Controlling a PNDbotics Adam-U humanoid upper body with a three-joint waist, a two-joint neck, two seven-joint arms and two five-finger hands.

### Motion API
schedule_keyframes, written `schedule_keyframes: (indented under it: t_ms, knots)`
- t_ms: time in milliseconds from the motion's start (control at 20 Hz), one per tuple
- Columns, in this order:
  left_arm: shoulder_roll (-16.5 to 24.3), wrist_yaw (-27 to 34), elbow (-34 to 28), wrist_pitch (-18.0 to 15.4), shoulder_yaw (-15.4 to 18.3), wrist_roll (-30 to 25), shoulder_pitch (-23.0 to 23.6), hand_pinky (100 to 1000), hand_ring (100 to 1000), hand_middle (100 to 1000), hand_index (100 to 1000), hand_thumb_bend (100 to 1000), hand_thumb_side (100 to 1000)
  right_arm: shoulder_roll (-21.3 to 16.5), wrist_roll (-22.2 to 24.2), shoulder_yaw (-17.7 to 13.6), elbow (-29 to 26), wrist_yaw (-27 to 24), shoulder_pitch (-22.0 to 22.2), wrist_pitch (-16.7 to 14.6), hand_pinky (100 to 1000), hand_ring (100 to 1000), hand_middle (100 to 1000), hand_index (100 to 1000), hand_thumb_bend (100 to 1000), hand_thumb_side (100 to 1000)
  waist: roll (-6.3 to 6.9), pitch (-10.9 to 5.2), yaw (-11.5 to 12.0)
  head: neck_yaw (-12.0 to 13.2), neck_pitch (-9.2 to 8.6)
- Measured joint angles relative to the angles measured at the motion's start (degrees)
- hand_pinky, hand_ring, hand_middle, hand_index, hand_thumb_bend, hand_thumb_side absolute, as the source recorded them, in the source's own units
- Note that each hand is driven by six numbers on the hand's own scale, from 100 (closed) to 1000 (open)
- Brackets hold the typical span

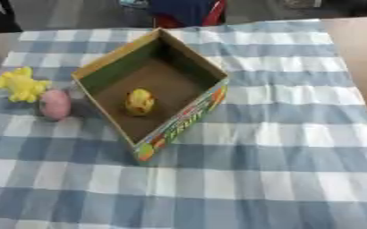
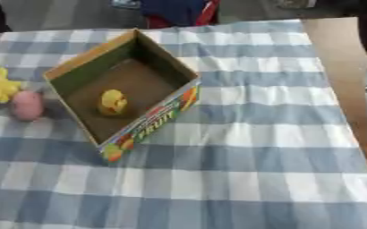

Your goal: Pick up objects on the table and place them in the box.

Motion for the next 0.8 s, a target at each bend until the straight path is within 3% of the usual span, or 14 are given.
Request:
schedule_keyframes:
  t_ms: [600, 800]
  knots:
    - [-3.10, -1.74, 2.90, -1.99, -3.20, -3.78, -3.77, 570, 837, 823, 956, 781, 626, 0.52, 0.24, 0.00, 0.00, 0.00, 0.05, 0.24, 673, 712, 679, 865, 100, 907, 0.11, 0.06, -0.61, 0.15, -0.43]
    - [-4.11, -1.50, 3.18, -2.51, -3.92, -6.13, -5.25, 572, 843, 834, 968, 802, 569, 0.56, 0.32, 0.00, 0.00, 0.01, 0.05, 0.35, 673, 712, 678, 864, 100, 907, 0.20, 0.10, -0.86, -0.01, -0.64]
